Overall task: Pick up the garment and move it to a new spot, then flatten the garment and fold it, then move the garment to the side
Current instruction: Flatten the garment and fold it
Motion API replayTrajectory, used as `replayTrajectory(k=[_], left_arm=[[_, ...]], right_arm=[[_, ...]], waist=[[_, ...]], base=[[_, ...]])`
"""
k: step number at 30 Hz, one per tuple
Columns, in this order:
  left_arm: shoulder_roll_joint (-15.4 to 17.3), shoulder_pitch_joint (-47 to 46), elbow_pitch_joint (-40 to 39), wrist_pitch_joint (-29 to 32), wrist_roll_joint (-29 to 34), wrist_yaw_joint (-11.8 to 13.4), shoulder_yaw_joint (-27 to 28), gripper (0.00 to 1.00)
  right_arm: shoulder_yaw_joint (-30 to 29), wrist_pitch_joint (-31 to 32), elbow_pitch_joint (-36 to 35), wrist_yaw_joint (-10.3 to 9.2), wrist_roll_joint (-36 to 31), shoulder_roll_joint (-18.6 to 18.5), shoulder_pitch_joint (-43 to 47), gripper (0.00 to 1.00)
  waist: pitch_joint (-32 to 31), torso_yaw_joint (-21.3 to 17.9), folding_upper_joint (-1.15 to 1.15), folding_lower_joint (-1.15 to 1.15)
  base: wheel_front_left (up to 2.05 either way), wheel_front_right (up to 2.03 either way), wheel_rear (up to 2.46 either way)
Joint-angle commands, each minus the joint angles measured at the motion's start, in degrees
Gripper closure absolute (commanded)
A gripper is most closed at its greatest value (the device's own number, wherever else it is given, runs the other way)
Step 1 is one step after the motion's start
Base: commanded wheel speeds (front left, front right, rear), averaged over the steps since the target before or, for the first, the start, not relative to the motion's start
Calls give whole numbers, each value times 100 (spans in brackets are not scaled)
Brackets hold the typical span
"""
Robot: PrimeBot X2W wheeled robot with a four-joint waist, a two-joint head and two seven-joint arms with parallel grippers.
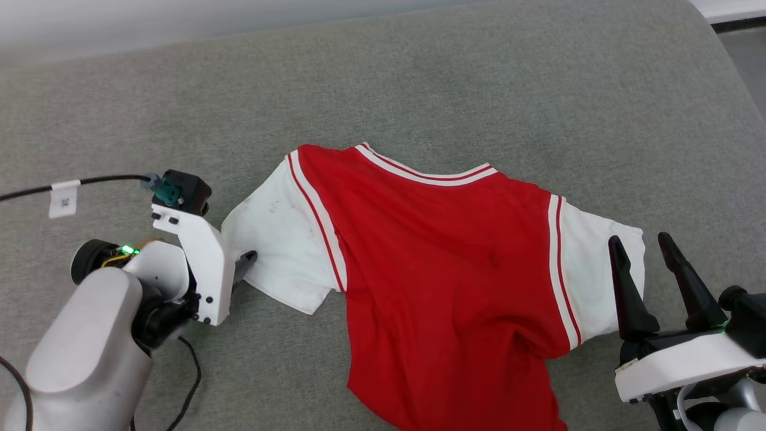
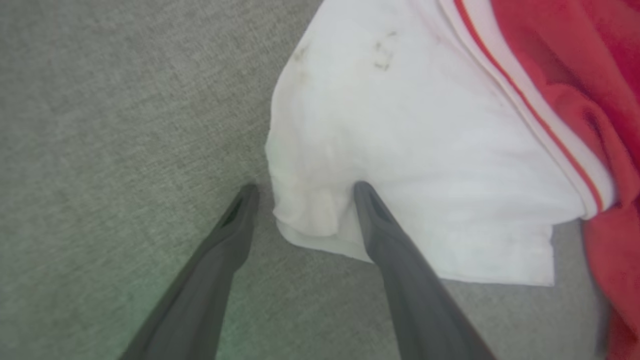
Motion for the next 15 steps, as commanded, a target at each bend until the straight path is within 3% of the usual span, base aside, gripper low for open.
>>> replayTrajectory(k=[1,3,4,5,6,10,15], left_arm=[[-70,222,273,225,-38,-29,-180,0],[-123,293,374,440,-92,-27,-313,0],[-178,318,391,503,-120,-33,-366,42],[-235,345,393,559,-147,-38,-431,61],[-282,365,382,565,-154,-42,-465,100],[-324,413,301,155,-61,120,-363,100],[-370,517,71,-661,119,521,-110,100]], right_arm=[[13,-32,50,-3,48,18,-99,0],[15,-50,109,-3,78,18,-113,0],[17,-56,141,-3,85,18,-114,0],[7,-66,163,-3,80,18,-124,0],[-8,-69,187,-3,86,18,-132,0],[-68,-20,267,-3,116,18,-128,0],[-199,97,321,-3,170,17,-99,0]], waist=[[77,-67,0,0],[96,-82,0,0],[100,-86,0,0],[102,-85,0,0],[95,-77,0,0],[-12,4,0,0],[-247,212,0,0]], base=[[0,0,0],[0,0,0],[0,0,0],[0,0,0],[0,0,0],[0,0,0],[0,0,0]])
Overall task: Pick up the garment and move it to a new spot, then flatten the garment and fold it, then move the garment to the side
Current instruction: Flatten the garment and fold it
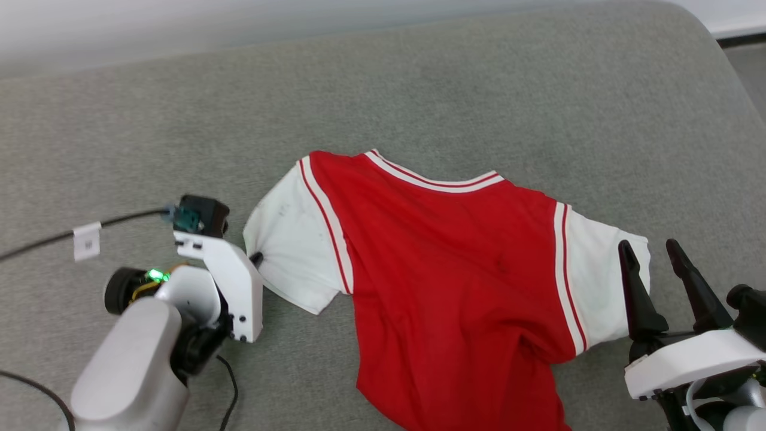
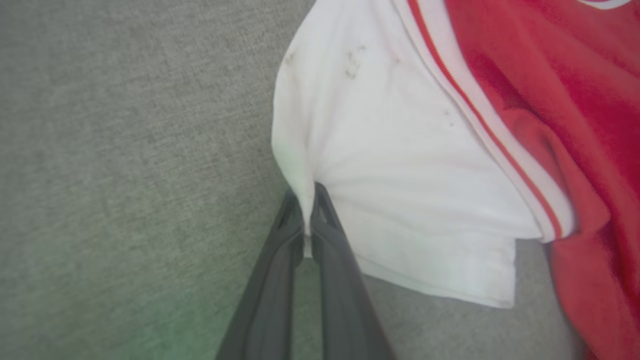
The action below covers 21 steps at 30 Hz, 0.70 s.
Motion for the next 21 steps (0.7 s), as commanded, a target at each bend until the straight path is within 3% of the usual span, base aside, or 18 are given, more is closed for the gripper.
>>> replayTrajectory(k=[1,2,10,16,21], left_arm=[[-34,266,47,-130,41,107,1,100],[-108,464,-293,-752,119,436,222,100],[-167,1032,-1129,-1599,221,902,506,100],[-112,1311,-1841,-1807,317,1083,550,100],[-135,1299,-2288,-1807,376,1116,463,100]], right_arm=[[-43,41,18,-2,35,15,-21,0],[-209,295,113,-2,120,14,-4,0],[-802,1442,701,-2,603,-371,-146,0],[-1183,2803,1392,-2,954,-944,-455,0],[-1133,3606,2042,-2,1152,-1338,-942,0]], waist=[[-153,145,0,0],[-351,332,0,0],[-659,677,0,0],[-668,920,0,0],[-474,1147,0,0]], base=[[0,0,0],[0,0,0],[0,0,0],[0,0,0],[0,0,0]])
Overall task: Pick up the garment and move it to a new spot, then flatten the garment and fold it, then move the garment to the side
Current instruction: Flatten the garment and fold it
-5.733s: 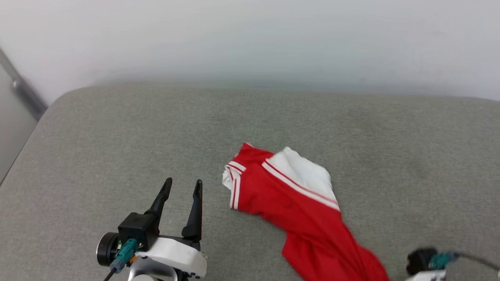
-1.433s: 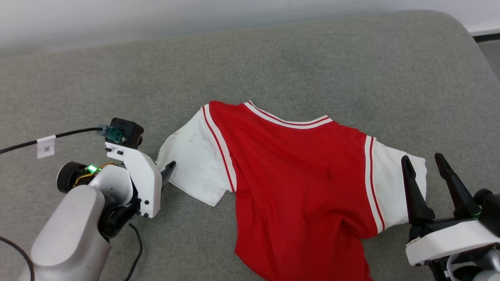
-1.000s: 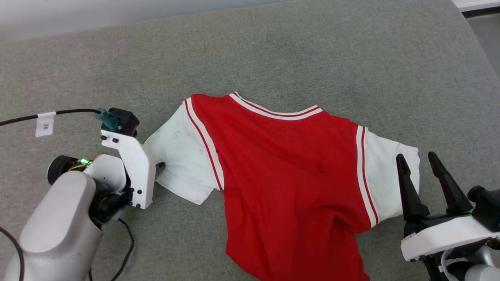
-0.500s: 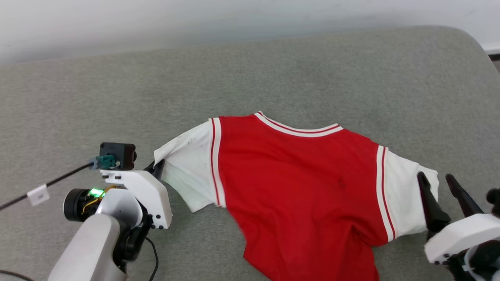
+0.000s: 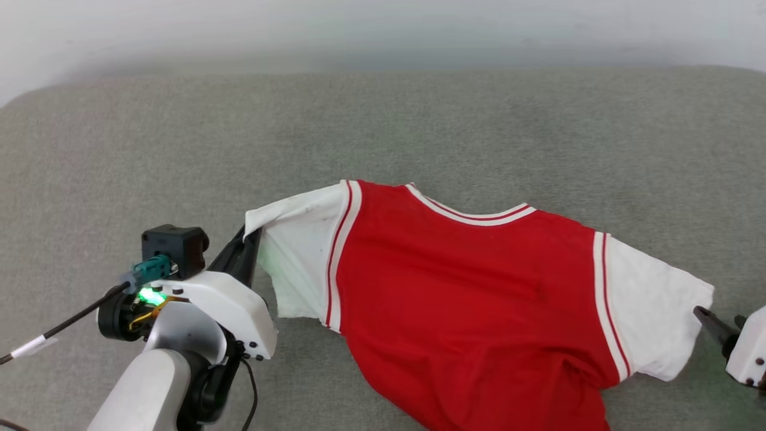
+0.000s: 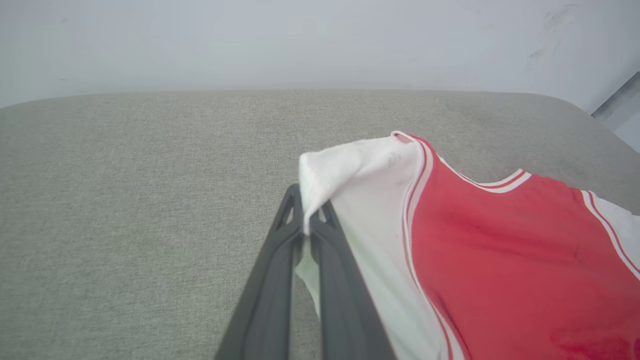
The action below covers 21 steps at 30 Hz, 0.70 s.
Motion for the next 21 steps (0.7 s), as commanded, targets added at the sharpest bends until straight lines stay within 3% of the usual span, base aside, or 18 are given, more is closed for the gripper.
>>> replayTrajectory(k=[1,7,11,12,13,14,21], left_arm=[[-3,-43,-91,-1,30,20,-26,100],[-25,-131,-253,-51,72,-18,-90,100],[-44,-163,-203,-70,45,-45,-122,100],[-49,-162,-185,-79,34,-40,-118,100],[-53,-158,-177,-85,30,-38,-118,100],[-54,-156,-165,-97,22,-40,-116,100],[4,-83,-34,-129,-74,-48,-51,100]], right_arm=[[73,133,186,-2,17,-88,-191,0],[333,423,947,-2,40,-254,-741,0],[529,628,1432,-2,73,-120,-830,0],[586,672,1510,-1,88,-81,-838,54],[623,713,1558,0,122,-43,-848,84],[654,750,1600,1,134,-24,-848,100],[668,726,1281,-1,75,-236,-1004,100]], waist=[[140,141,0,0],[416,338,0,0],[490,411,0,0],[503,417,0,0],[513,419,0,0],[521,418,0,0],[382,341,0,0]], base=[[0,0,0],[0,0,0],[0,0,0],[0,0,0],[0,0,0],[0,0,0],[0,0,0]])
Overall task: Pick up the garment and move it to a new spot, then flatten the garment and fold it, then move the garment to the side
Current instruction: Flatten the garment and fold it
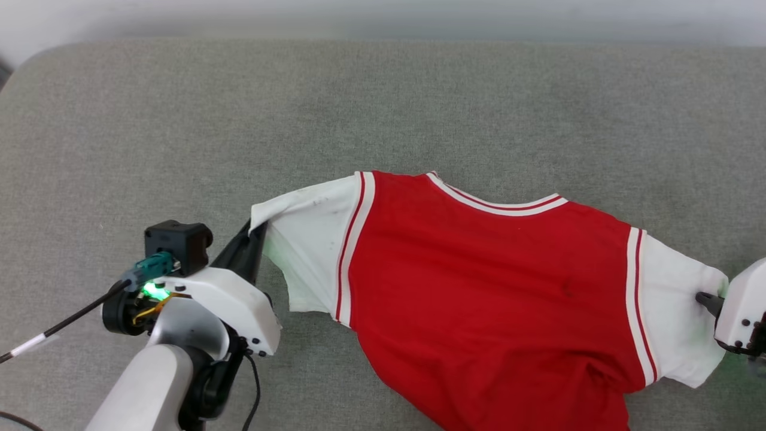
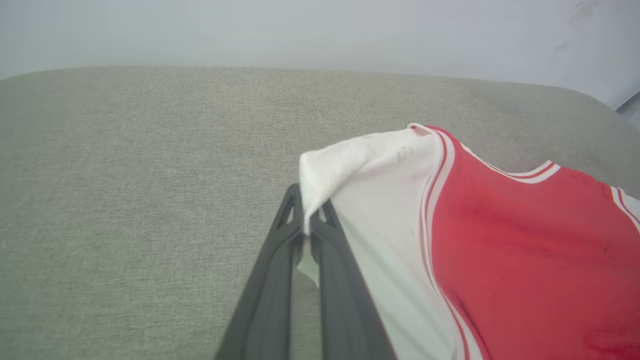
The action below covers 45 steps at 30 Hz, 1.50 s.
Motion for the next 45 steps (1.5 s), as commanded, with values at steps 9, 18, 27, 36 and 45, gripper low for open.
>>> replayTrajectory(k=[9,18,27,36,45], left_arm=[[286,-313,300,-292,-64,-30,395,100],[455,-1603,1318,-645,-112,-331,705,100],[402,-3576,2415,-1079,26,-630,764,100],[455,-5833,3172,-1682,300,-854,786,100],[374,-7366,3725,-1957,431,-1038,691,100]], right_arm=[[613,-456,-1402,-2,-318,-193,-176,100],[1031,-1168,-1621,-2,-613,-58,-1201,100],[1170,-2073,-859,-2,-702,83,-3140,100],[1218,-3075,-175,-2,-858,102,-5472,100],[1434,-3760,566,-2,-900,187,-7129,100]], waist=[[-609,-201,0,0],[-917,-313,0,0],[-457,-373,0,0],[524,-427,0,0],[1488,-464,0,0]], base=[[0,0,0],[0,0,0],[0,0,0],[0,0,0],[0,0,0]])
